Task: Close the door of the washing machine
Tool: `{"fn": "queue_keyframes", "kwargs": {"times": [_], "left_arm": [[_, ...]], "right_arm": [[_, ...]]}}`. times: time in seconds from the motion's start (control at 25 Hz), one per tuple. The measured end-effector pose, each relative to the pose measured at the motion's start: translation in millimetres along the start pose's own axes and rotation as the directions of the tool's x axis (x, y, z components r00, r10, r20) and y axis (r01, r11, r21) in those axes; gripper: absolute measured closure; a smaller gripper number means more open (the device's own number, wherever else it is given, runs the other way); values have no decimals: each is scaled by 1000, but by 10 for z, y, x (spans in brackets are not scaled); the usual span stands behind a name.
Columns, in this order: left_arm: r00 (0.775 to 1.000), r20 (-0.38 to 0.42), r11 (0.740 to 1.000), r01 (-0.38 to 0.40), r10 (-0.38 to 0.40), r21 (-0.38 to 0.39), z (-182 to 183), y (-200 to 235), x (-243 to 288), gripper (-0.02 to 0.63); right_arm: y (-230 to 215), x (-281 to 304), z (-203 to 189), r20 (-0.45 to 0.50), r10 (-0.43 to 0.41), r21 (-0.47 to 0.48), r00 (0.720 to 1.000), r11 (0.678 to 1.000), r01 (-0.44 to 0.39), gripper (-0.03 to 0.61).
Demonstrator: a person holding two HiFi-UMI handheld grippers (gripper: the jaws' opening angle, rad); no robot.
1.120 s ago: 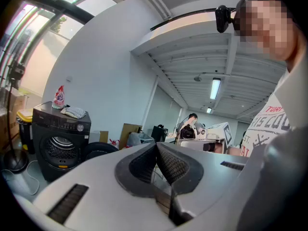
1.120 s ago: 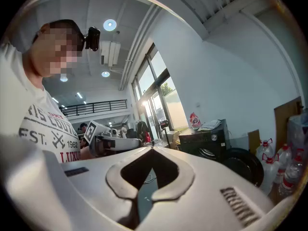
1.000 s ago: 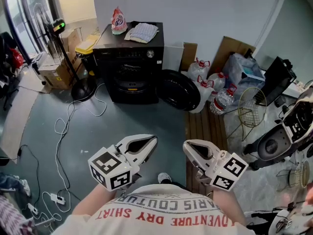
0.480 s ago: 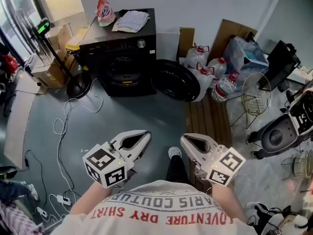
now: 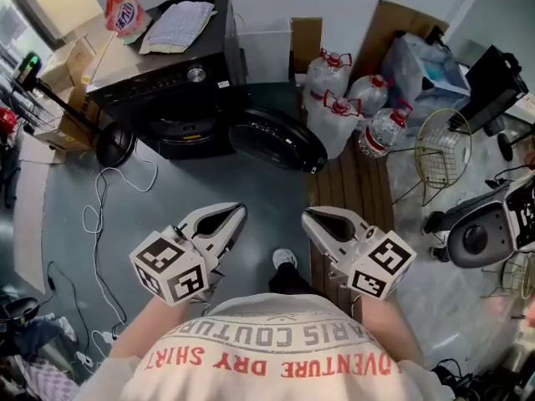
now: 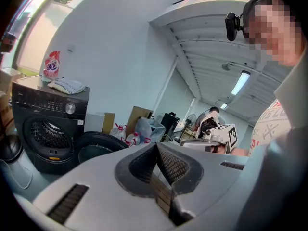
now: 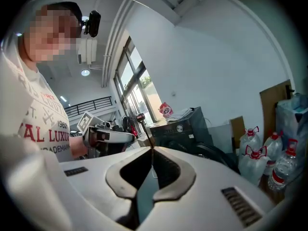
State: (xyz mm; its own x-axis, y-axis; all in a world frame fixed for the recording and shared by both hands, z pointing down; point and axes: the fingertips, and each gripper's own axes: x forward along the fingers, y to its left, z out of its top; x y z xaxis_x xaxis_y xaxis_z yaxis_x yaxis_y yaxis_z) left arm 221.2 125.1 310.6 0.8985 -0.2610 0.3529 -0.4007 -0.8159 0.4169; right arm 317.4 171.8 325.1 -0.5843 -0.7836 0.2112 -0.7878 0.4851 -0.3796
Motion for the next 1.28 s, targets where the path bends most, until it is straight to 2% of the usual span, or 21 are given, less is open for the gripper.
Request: {"fn": "queue_keyframes", "kwargs": {"times": [0.28,0.6,0.64,0.72,0.8,1.0,1.08,1.2,1.28], "left_arm": [[1000,-15,996,-15,14,-88,243,275,891,588],[991,-95,987,-104,93,-119,6,702,1114,588],[989,-104,986,-115,103,-124,-28,761,1127,588],[986,-122,983,-127,111,-136,-92,862,1155,588],[984,-140,980,-131,111,-149,-141,971,1184,588],[976,-182,979,-145,117,-145,-141,1277,1288,588],[973,-197,979,-151,123,-135,-124,1396,1314,588],[968,-213,977,-161,129,-140,-116,1581,1344,588],[964,-231,976,-165,129,-144,-135,1703,1386,588]], "right_arm": [[-906,31,-93,-93,16,42,996,999,-12,552],[-1681,158,-364,-214,-58,-15,975,998,56,548],[-1783,184,-426,-242,-72,-29,968,997,67,539],[-1985,230,-564,-299,-101,-52,949,995,90,430],[-2185,288,-675,-342,-138,-83,930,990,117,413],[-2663,495,-890,-427,-240,-244,872,959,144,355],[-2840,605,-996,-459,-251,-257,852,956,144,330],[-3104,770,-1163,-506,-275,-292,817,947,137,328],[-3256,839,-1310,-552,-298,-339,779,933,117,341]]}}
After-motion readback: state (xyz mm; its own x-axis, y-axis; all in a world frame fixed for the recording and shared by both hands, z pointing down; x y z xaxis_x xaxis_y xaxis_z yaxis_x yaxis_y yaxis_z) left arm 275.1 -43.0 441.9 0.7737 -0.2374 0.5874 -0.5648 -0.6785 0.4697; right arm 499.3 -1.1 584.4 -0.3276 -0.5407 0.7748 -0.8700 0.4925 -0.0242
